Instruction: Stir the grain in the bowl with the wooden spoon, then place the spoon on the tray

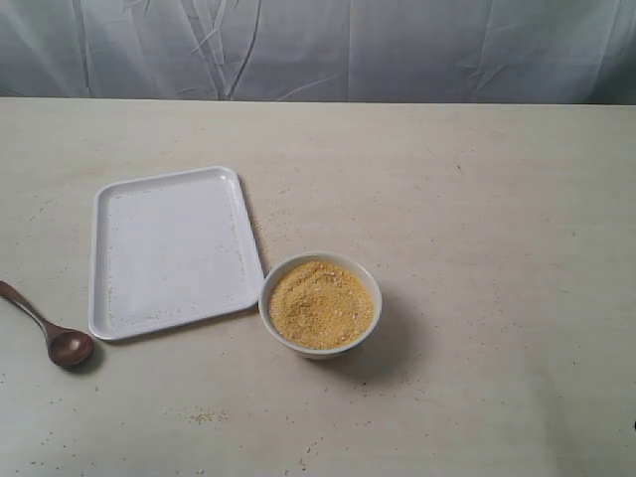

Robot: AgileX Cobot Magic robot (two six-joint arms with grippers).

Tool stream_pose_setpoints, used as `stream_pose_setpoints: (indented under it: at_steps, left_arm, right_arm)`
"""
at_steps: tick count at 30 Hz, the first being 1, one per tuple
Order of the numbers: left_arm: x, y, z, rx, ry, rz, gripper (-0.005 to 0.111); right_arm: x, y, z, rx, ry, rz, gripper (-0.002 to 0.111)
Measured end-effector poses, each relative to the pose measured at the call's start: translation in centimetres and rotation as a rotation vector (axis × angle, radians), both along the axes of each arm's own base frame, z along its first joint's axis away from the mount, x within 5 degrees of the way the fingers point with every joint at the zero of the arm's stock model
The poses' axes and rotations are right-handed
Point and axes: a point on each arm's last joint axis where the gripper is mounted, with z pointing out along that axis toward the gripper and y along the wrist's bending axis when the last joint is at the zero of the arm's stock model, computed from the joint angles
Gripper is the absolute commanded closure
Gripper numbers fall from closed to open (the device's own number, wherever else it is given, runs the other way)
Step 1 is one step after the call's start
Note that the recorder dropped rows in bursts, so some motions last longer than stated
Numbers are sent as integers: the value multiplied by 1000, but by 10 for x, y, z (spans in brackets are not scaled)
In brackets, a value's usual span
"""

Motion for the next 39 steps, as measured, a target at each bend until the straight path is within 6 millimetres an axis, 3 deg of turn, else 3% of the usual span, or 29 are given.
stream_pose_setpoints:
  at_steps: [8,17,25,39]
  left_arm:
    - [1,-4,11,29,-125,-50,107]
    - [0,-5,13,58,-153,-62,107]
    - [-2,-14,30,88,-339,-149,107]
    - [-1,-12,26,94,-293,-128,107]
  right_arm:
    - [0,0,0,0,0,0,109]
    - [0,0,0,0,0,0,109]
    - [0,0,0,0,0,0,109]
    - [0,0,0,0,0,0,109]
